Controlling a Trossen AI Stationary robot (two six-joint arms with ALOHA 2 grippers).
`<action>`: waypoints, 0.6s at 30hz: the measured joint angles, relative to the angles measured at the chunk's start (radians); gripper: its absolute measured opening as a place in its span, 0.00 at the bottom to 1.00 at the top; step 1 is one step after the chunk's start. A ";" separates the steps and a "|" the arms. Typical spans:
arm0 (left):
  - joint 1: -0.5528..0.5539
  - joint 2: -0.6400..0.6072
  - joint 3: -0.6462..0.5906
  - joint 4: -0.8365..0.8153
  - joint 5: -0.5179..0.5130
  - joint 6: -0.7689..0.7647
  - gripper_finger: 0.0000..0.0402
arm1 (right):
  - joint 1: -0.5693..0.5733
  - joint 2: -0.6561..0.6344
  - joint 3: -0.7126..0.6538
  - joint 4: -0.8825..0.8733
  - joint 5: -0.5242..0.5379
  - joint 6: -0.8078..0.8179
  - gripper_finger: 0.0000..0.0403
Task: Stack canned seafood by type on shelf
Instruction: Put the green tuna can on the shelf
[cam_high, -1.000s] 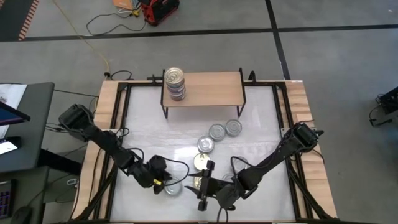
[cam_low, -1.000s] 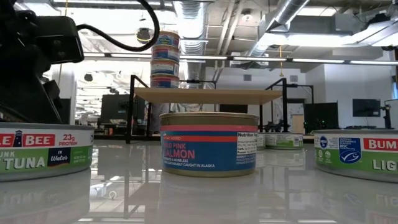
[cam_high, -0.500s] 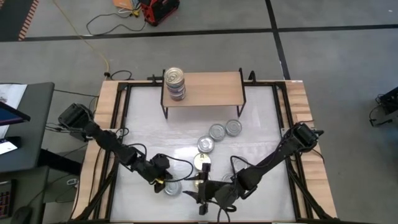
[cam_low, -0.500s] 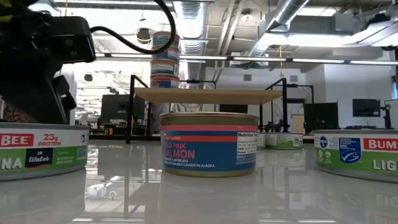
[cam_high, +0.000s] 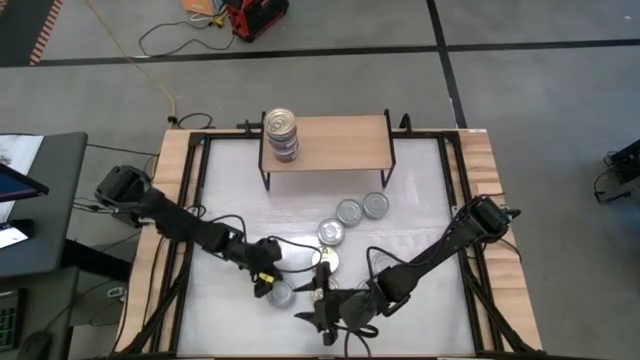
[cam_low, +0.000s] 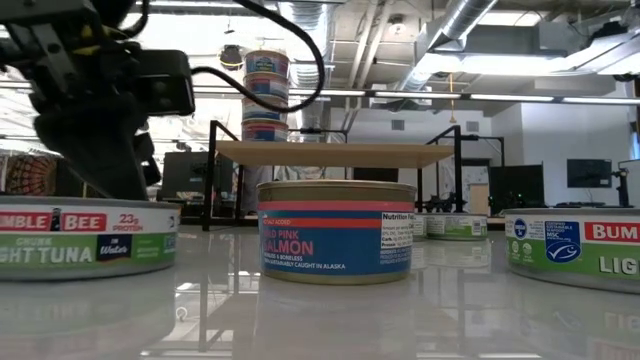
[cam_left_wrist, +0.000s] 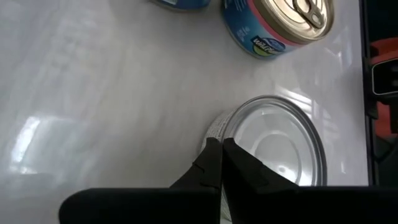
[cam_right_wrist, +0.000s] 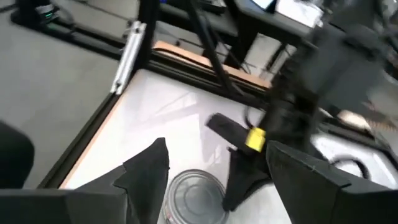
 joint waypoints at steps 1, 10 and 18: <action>0.012 0.000 0.000 0.001 0.016 0.010 0.00 | 0.000 0.000 0.000 -0.003 -0.008 -0.024 0.73; 0.083 0.000 0.000 0.000 0.050 0.054 0.00 | 0.061 -0.004 0.000 -0.013 0.089 -0.242 0.72; 0.099 0.000 -0.058 0.049 0.022 0.033 0.00 | 0.031 -0.003 0.000 -0.136 0.061 -0.125 0.72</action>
